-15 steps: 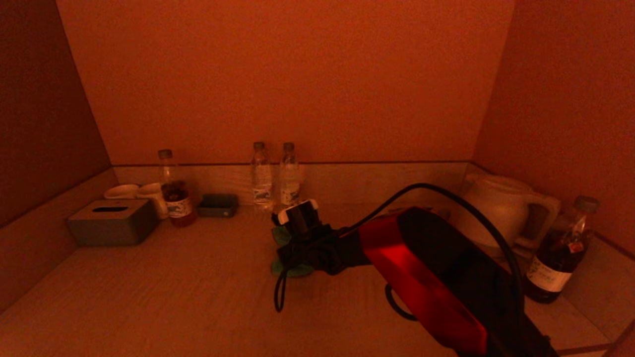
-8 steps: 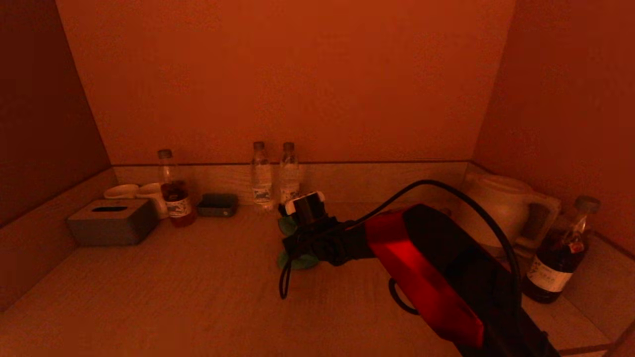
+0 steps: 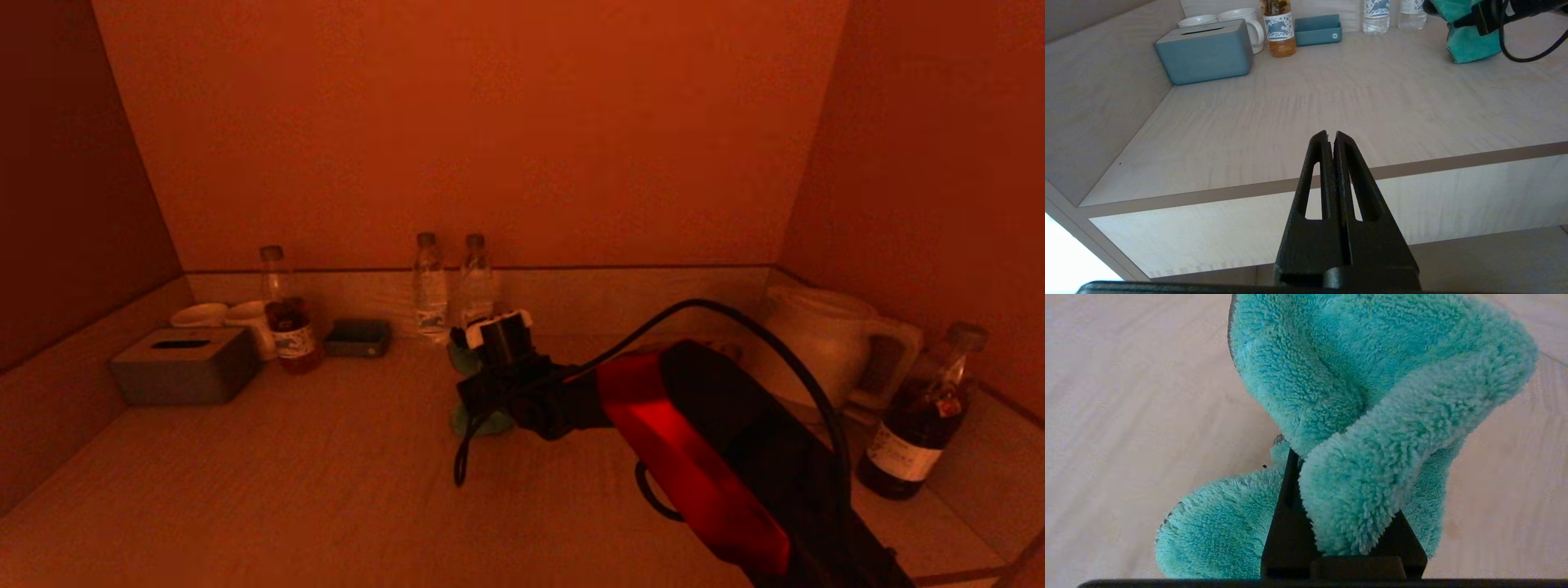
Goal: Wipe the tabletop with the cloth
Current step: Sweep the stains on the table
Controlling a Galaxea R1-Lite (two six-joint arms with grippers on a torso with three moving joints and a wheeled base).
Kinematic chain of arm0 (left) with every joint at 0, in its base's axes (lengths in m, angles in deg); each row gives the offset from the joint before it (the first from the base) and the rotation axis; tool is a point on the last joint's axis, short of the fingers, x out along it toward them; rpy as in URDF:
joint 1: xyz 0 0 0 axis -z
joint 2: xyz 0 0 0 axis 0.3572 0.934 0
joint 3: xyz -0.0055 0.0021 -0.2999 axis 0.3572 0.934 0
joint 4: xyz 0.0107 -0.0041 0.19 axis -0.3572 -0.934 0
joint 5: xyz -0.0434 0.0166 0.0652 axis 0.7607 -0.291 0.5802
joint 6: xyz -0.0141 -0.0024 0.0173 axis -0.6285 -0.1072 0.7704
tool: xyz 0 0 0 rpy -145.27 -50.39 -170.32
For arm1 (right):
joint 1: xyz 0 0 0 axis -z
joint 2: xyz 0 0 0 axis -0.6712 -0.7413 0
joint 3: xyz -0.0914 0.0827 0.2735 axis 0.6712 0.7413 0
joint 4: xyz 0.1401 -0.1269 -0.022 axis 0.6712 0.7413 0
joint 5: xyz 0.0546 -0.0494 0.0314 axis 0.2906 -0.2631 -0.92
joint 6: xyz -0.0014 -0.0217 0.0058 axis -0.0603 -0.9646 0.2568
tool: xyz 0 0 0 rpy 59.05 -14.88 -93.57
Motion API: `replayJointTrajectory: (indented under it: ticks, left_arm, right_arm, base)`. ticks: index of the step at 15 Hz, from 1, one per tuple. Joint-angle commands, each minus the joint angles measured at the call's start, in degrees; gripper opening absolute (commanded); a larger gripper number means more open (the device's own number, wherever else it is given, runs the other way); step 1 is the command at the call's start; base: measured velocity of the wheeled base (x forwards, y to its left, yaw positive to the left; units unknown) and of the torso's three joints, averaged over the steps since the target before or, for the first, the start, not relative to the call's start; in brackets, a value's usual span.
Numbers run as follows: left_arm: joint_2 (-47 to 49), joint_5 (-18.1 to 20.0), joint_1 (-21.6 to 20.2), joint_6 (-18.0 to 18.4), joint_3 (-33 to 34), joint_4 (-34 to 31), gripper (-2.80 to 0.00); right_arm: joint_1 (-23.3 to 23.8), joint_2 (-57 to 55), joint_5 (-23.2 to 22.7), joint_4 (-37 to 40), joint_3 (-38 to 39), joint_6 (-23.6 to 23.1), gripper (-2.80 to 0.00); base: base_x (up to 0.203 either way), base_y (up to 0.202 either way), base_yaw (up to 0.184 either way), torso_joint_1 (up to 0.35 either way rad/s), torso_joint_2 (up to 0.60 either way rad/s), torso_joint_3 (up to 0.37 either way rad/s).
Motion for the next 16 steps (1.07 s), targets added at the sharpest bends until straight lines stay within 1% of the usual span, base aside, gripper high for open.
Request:
replayJointTrajectory:
  ticks: [1, 2, 6, 8, 16]
  left_arm:
    - [0.0, 0.03, 0.0, 0.02, 0.0, 0.0, -2.8]
    - [0.0, 0.03, 0.0, 0.02, 0.0, 0.0, -2.8]
    - [0.0, 0.03, 0.0, 0.02, 0.0, 0.0, -2.8]
    - [0.0, 0.03, 0.0, 0.02, 0.0, 0.0, -2.8]
    - [0.0, 0.03, 0.0, 0.02, 0.0, 0.0, -2.8]
  right_arm:
    - [-1.75, -2.08, 0.8, -9.02, 0.04, -3.28, -2.8]
    - [-2.65, -2.61, 1.16, -10.59, 0.04, -4.26, -2.8]
    - [-4.28, -2.64, 1.16, -11.03, -0.05, -4.7, -2.8]
    - [-6.39, -4.11, 1.16, -11.91, -0.01, -5.55, -2.8]
    - [-7.4, -7.0, 1.6, -11.73, 0.3, -5.05, -2.8]
  base:
    - [0.0, 0.0, 0.0, 0.0, 0.0, 0.0]
    - [0.0, 0.0, 0.0, 0.0, 0.0, 0.0]
    - [0.0, 0.0, 0.0, 0.0, 0.0, 0.0]
    - [0.0, 0.0, 0.0, 0.0, 0.0, 0.0]
    - [0.0, 0.0, 0.0, 0.0, 0.0, 0.0]
